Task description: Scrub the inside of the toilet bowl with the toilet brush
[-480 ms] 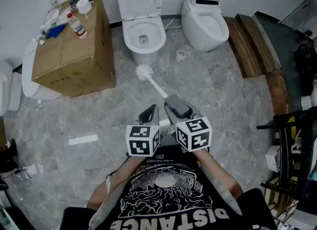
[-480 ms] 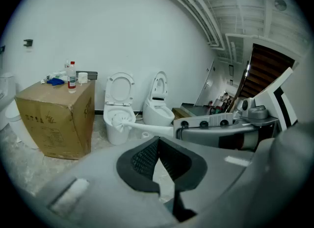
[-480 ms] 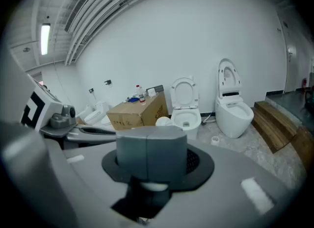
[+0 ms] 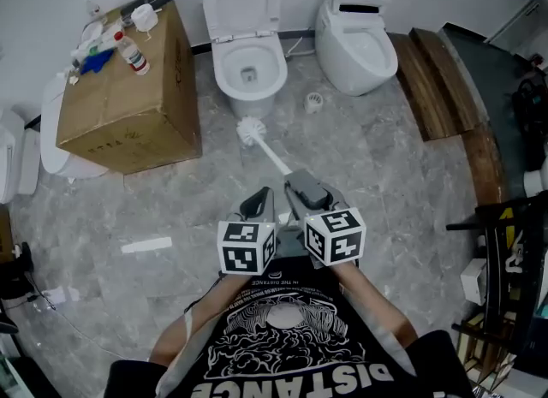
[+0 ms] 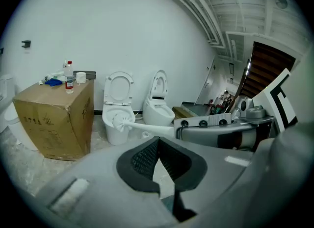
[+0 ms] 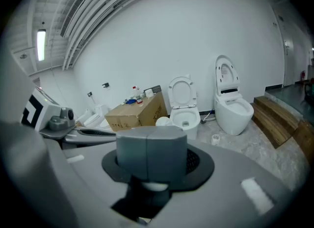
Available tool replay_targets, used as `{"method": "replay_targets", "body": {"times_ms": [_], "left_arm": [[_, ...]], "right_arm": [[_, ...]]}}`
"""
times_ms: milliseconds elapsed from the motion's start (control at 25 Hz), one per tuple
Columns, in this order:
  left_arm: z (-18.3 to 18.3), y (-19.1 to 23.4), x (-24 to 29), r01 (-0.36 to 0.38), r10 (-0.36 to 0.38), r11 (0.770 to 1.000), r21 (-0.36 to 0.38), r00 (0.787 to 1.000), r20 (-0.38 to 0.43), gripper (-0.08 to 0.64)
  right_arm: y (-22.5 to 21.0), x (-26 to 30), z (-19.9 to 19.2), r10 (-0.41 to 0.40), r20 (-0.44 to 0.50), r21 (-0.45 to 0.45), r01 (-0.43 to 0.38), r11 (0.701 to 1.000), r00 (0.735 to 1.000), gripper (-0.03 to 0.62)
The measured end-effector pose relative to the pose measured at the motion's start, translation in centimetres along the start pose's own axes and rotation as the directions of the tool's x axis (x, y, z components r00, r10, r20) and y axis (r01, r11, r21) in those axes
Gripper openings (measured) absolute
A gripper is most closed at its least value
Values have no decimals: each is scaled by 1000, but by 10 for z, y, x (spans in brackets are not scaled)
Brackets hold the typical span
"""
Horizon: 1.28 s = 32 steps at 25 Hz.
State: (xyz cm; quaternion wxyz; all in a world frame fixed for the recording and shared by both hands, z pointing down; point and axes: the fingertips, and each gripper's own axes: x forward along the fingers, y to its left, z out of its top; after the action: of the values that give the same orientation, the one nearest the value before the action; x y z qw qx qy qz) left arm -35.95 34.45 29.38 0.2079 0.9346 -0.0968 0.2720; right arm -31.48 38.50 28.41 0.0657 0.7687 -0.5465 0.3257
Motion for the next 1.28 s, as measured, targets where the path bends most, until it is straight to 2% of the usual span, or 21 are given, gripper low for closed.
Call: {"method": "replay_targets", "body": {"times_ms": [280,760,1000,1280], "left_arm": [[15,10,38,-35,35,999,-11,999,-17,-9],[68,17,137,-128,125,991,-45,990,-72,-8],[92,15,186,-166,164,986,-17,983,-84,-8],[118,25,210,-227,225,973,-26,971,-75,-8]], "right_arm": [[-33,28,11,33,-14,35,-33,999,999,150],[-123,90,65,113,-57,85,-108,990,992,150],[-170,118,88,144,-66,111,-136,985,987,150],[-190,145,104,199,-77,115,-189,975,977,150]]}}
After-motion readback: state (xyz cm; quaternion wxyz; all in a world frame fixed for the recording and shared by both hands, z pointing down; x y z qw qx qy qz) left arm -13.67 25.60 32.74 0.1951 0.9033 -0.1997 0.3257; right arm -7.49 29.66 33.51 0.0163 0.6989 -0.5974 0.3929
